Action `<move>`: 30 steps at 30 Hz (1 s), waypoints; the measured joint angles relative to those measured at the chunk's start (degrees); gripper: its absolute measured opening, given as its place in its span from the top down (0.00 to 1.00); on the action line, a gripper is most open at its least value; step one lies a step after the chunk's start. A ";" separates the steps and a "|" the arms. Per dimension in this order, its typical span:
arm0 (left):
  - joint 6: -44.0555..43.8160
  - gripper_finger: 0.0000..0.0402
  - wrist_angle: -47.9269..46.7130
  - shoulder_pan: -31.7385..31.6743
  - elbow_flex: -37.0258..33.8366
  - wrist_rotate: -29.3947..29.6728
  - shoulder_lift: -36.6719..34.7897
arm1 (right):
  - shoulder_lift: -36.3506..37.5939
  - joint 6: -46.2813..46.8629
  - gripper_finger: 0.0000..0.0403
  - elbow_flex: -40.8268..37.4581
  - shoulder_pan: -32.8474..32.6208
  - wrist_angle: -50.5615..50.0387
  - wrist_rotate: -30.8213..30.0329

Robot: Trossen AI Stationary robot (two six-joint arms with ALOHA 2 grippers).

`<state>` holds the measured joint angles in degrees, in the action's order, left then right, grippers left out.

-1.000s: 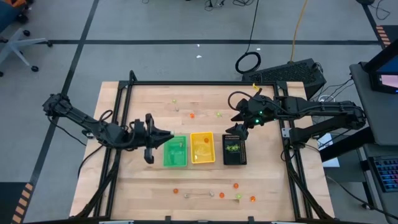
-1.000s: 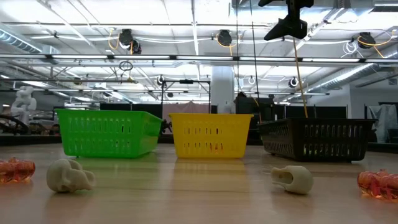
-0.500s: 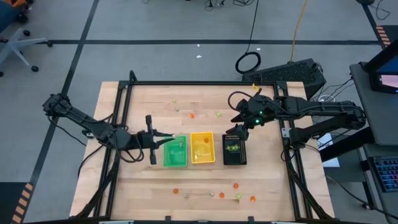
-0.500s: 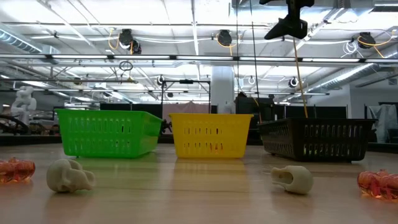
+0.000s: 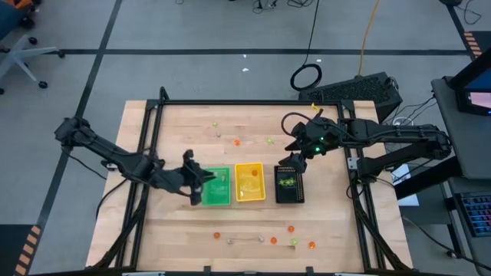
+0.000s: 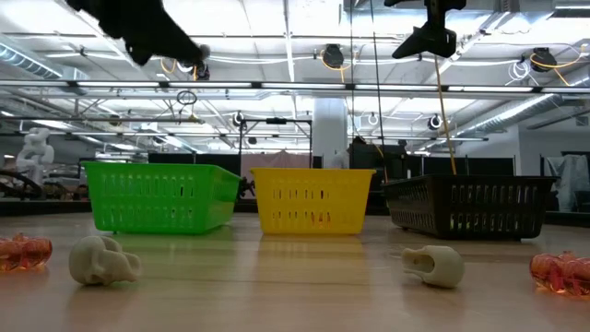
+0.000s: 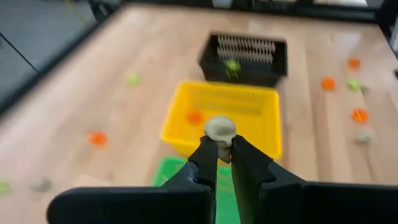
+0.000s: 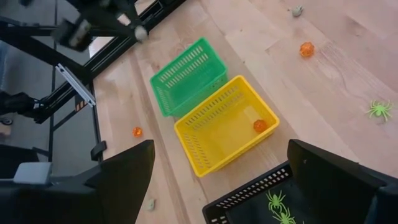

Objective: Sort Halloween decoration
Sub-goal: Put the white skull toy into the green basket

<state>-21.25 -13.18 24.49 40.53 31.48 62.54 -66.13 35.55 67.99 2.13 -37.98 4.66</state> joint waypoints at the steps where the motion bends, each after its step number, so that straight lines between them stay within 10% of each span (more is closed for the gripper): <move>1: -1.17 0.94 -0.01 -0.21 0.00 -1.38 1.12 | 0.00 0.00 0.13 0.00 0.00 0.00 -0.13; 20: -33.72 0.94 0.12 -8.54 0.43 -17.93 19.61 | 0.00 2.38 0.13 0.00 0.00 0.48 -1.64; 30: -31.97 0.91 -5.26 -10.43 2.12 -19.50 19.59 | 0.00 2.58 0.13 0.00 0.00 0.47 -1.83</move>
<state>-53.22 -18.44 14.05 42.65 11.98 82.13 -66.13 38.13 67.99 2.13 -37.51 2.83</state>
